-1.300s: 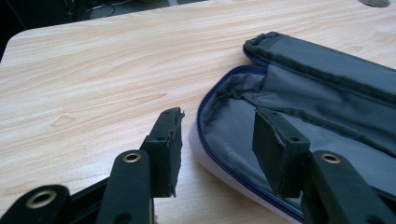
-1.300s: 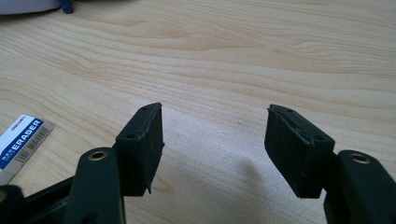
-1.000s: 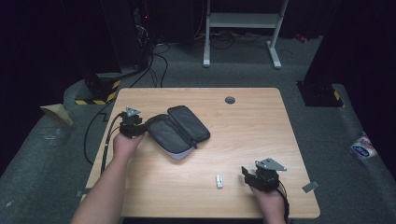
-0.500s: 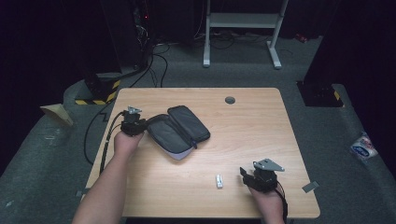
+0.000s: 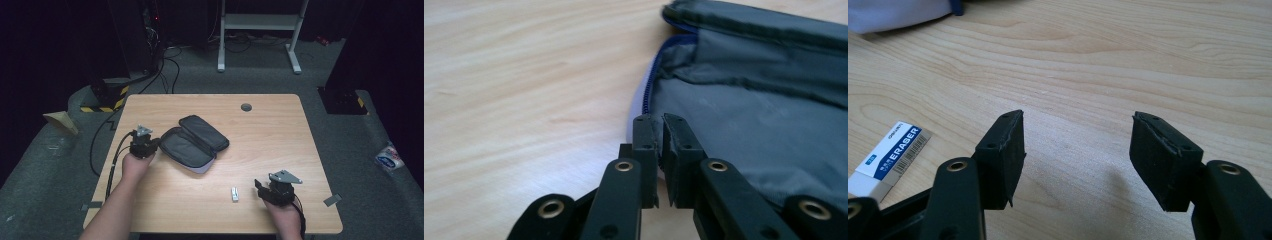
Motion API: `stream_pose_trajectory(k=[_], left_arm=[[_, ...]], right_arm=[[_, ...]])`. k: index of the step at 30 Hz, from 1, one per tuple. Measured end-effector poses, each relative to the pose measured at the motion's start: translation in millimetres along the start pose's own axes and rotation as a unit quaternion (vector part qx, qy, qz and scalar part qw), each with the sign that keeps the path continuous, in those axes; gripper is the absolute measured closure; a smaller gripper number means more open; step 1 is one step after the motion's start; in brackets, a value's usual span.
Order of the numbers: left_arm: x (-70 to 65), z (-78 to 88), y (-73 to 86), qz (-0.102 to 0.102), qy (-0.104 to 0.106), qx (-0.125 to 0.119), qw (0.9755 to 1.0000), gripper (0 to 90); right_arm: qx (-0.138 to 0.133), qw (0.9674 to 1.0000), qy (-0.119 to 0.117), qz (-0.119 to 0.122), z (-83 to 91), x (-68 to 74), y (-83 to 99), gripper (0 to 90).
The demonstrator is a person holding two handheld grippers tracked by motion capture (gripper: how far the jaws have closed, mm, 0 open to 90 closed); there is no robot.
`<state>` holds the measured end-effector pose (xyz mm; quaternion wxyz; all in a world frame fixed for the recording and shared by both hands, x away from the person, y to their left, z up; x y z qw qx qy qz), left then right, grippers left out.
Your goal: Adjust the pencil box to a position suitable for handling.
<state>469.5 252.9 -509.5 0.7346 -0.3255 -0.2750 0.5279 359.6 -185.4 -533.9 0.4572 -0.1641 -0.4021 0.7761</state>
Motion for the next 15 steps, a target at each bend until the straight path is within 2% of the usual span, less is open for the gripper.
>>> stream_pose_trajectory(k=[4, 5, 15], left_arm=[[-21.1, 7.7, 7.3, -0.021, 0.028, -0.004, 0.9994, 79.4], [-21.1, 7.7, 7.3, -0.021, 0.028, -0.004, 0.9994, 78.9], [-58.2, 20.6, 19.4, -0.026, 0.055, -0.026, 0.9978, 76.7]], right_arm=[[0.000, 1.0000, 0.002, 0.001, -0.7, 0.2, -0.7, 38.6], [0.000, 1.0000, 0.002, 0.001, -0.7, 0.2, -0.7, 38.6], [-0.003, 1.0000, -0.004, 0.003, -3.5, 0.4, -1.8, 41.0]])
Point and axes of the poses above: each handheld gripper's, and its own axes: z roughly backward along the jaws, y roughly out of its underside, x roughly to its left, the point moved 3 cm from there along -z, roughly forward along the jaws, and after that the axes turned 8 degrees about -y, right-handed, at the moved point
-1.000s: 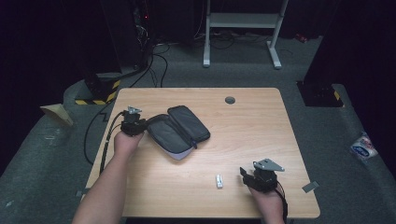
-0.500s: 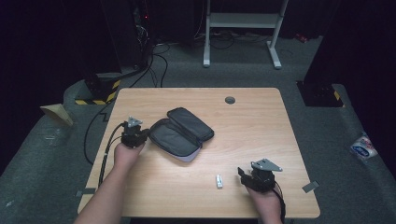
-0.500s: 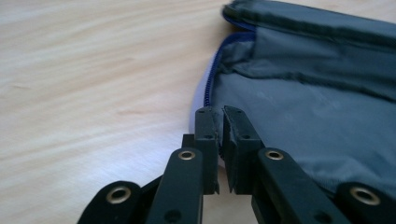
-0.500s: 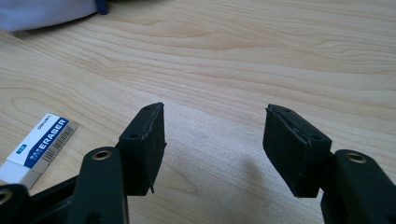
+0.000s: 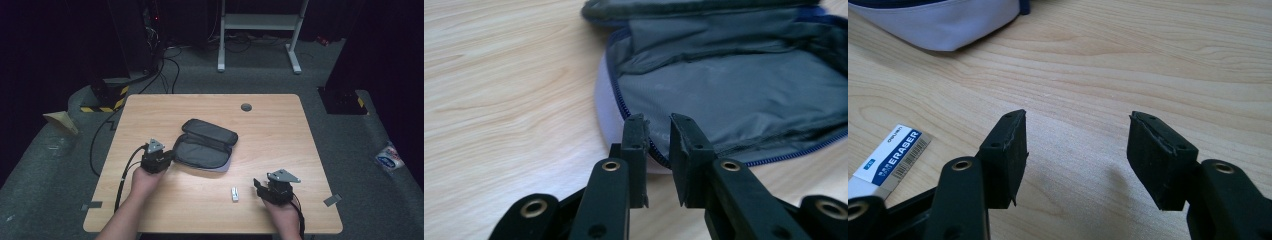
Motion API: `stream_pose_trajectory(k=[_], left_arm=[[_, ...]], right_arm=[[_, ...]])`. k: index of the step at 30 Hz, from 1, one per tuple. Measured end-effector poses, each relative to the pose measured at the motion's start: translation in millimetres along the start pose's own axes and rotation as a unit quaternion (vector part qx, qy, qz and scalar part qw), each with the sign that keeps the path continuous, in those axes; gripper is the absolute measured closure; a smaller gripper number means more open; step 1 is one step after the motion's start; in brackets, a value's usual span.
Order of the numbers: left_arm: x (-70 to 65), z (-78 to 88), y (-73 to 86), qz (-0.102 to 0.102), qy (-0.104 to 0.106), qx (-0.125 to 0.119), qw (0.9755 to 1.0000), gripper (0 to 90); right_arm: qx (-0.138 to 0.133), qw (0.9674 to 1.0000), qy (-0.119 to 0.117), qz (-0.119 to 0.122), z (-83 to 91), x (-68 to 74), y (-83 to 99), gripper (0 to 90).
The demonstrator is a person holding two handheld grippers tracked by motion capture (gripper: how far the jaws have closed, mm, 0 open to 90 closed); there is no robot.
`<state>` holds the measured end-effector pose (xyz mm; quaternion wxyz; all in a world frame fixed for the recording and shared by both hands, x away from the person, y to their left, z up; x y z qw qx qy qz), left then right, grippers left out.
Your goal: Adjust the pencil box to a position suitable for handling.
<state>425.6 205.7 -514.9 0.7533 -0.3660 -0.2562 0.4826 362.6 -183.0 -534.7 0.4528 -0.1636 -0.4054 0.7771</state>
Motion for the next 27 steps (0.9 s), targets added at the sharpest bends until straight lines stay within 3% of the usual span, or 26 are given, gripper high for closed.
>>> stream_pose_trajectory(k=[4, 12, 19, 23, 27], left_arm=[[-16.5, 4.2, 1.5, -0.004, 0.009, -0.013, 0.9999, 75.7], [-36.8, 8.8, 8.0, -0.015, 0.021, -0.032, 0.9992, 74.3], [-36.0, 11.3, 7.6, -0.008, 0.025, -0.046, 0.9986, 72.1], [-34.1, 15.1, 5.2, -0.002, 0.020, -0.055, 0.9983, 69.6], [-28.3, 19.1, 0.6, 0.013, 0.008, -0.075, 0.9971, 69.0]], right_arm=[[-0.011, 0.9999, -0.010, -0.002, 2.0, 2.6, -3.2, 46.2], [-0.030, 0.9994, -0.017, -0.004, 0.7, 8.1, -24.7, 43.7], [-0.042, 0.9986, -0.029, -0.015, -17.7, 16.5, -48.5, 44.3], [-0.046, 0.9978, -0.042, -0.021, -39.9, 27.0, -71.3, 46.0], [-0.034, 0.9988, -0.031, -0.014, -54.3, 33.2, -80.2, 51.2]])
Point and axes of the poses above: each handheld gripper's, and its own axes: z roughly backward along the jaws, y roughly out of its underside, x roughly to its left, the point moved 3 cm from there along -z, roughly forward along the jaws, and after that the axes turned 8 degrees about -y, right-handed, at the moved point
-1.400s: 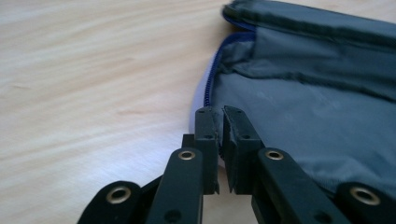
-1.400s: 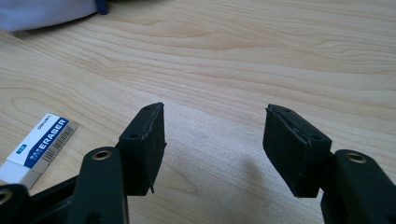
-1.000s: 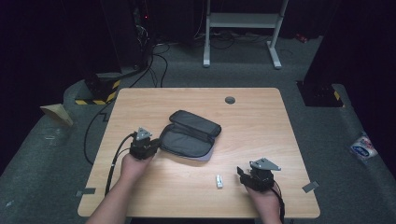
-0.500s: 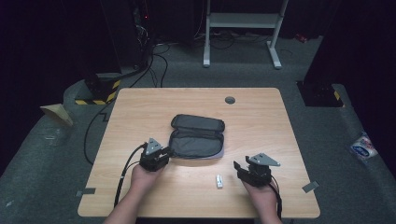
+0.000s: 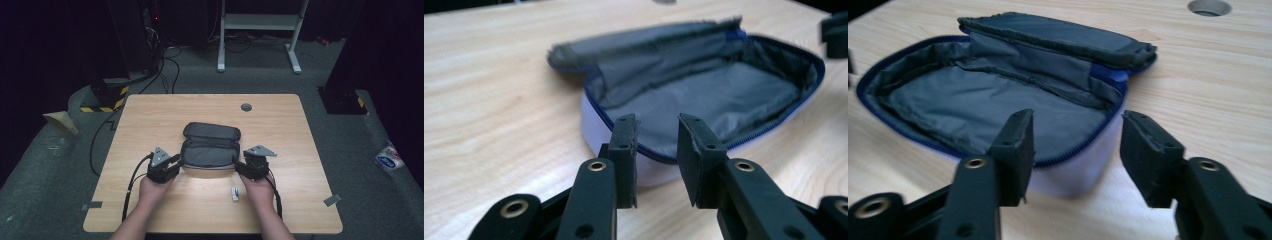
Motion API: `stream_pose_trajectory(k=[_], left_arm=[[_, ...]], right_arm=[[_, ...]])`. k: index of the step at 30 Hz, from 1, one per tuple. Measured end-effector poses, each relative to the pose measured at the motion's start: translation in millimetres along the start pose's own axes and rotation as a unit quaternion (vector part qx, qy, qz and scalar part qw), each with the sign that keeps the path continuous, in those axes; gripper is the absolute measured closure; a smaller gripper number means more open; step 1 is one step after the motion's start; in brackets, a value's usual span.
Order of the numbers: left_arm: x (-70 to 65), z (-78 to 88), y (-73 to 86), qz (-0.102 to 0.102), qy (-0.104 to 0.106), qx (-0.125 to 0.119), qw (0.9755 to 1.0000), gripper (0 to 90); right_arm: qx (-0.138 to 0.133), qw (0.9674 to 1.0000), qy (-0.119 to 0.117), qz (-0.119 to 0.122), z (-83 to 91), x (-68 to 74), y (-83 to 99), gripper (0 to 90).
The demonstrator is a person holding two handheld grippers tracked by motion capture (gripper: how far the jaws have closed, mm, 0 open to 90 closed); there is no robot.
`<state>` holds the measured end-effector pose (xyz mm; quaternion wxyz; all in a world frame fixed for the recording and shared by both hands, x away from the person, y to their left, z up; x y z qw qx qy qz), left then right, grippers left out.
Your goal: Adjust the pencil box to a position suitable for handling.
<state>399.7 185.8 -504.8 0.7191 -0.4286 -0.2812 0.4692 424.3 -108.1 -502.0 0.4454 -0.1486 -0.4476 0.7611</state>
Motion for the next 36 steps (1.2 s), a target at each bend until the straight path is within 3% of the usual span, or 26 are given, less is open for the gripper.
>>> stream_pose_trajectory(k=[1, 3, 9, 14, 25, 31, 36], left_arm=[[2.1, -0.6, -1.7, 0.004, -0.003, -0.003, 1.0000, 68.5], [5.1, -4.5, -4.2, 0.013, -0.007, -0.003, 0.9999, 68.4], [5.5, -25.0, 2.4, 0.034, 0.014, 0.037, 0.9986, 71.8], [-2.0, -25.2, 6.3, 0.025, 0.018, 0.042, 0.9986, 76.5], [-3.7, -24.3, 12.1, -0.014, 0.000, 0.056, 0.9983, 81.2], [-5.3, -20.1, 15.7, -0.010, 0.003, 0.053, 0.9985, 80.2], [-7.6, -17.5, 6.5, -0.003, -0.002, 0.034, 0.9994, 71.0]], right_arm=[[0.006, 0.9999, 0.013, 0.001, -6.8, -1.3, -0.7, 56.8], [0.010, 0.9998, 0.017, -0.005, -9.0, -2.7, 0.1, 59.0], [0.029, 0.9993, 0.021, -0.014, -13.5, -12.9, 8.9, 72.5], [0.029, 0.9993, 0.022, -0.008, -14.8, -16.0, 9.8, 78.1], [0.020, 0.9996, 0.018, -0.003, -6.0, -15.9, 18.6, 79.3], [0.018, 0.9997, 0.018, -0.004, -4.1, -16.8, 21.1, 78.6], [0.004, 0.9999, 0.014, -0.002, -1.8, -14.6, 14.2, 74.5]])
Point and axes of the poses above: each handheld gripper's, and its own axes: z roughly backward along the jaws, y roughly out of its underside, x roughly to its left, the point moved 3 cm from there along -z, roughly forward along the jaws, and after that the axes turned 8 degrees about -y, right-handed, at the moved point
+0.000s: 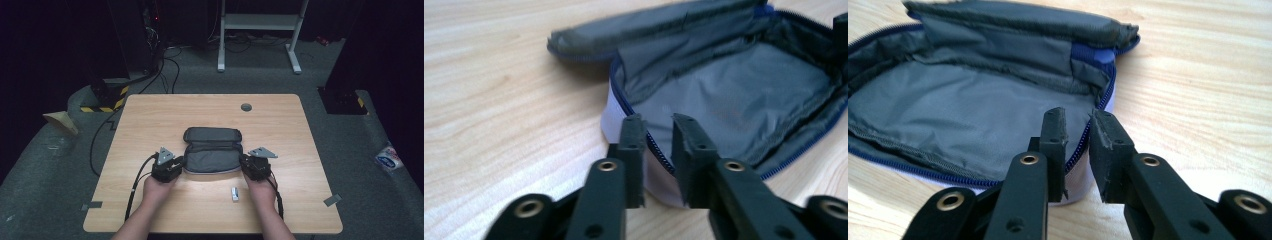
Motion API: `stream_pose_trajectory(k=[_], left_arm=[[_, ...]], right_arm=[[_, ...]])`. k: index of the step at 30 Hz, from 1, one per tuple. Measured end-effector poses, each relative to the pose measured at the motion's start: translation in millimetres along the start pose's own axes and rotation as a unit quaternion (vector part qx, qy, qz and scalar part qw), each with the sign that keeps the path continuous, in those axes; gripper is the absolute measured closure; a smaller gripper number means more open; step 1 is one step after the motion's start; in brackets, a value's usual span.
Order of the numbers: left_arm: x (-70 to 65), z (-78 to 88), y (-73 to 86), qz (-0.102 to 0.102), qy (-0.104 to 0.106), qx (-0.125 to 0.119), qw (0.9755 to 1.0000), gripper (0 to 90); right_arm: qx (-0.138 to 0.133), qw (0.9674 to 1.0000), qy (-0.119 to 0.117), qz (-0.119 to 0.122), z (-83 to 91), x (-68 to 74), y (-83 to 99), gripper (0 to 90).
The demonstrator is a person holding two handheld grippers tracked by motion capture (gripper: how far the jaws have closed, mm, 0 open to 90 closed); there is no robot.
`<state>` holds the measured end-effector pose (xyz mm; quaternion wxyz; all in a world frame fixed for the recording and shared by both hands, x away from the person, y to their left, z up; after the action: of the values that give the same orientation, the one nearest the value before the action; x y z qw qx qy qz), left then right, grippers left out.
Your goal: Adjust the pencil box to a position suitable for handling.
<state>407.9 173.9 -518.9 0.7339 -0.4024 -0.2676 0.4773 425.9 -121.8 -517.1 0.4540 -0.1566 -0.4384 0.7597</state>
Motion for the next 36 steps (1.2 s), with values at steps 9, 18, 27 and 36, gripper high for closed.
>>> stream_pose_trajectory(k=[9, 18, 27, 36], left_arm=[[2.2, 15.8, -13.9, 0.009, 0.013, -0.030, 0.9994, 54.9], [15.2, 23.6, -6.4, 0.003, 0.002, -0.019, 0.9998, 53.4], [34.3, 29.2, 16.6, 0.006, -0.016, 0.006, 0.9998, 49.6], [61.8, 38.3, 37.5, -0.017, -0.047, 0.051, 0.9974, 46.6]], right_arm=[[-0.044, 0.9989, -0.008, 0.011, 22.4, 6.0, -13.9, 58.7], [-0.036, 0.9993, 0.004, 0.009, 25.2, -3.1, -4.4, 54.2], [-0.035, 0.9991, 0.013, 0.019, 30.1, -11.1, 11.9, 50.5], [-0.011, 0.9992, 0.032, 0.022, 41.9, -22.1, 31.2, 51.0]])
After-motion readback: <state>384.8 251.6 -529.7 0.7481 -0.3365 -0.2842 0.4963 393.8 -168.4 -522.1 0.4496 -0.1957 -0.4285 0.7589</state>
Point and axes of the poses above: each handheld gripper's, and its own axes: z roughly backward along the jaws, y roughly out of its underside, x roughly to its left, the point moved 3 cm from there along -z, roughly forward along the jaws, and after that the axes turned 8 degrees about -y, right-handed, at the moved point
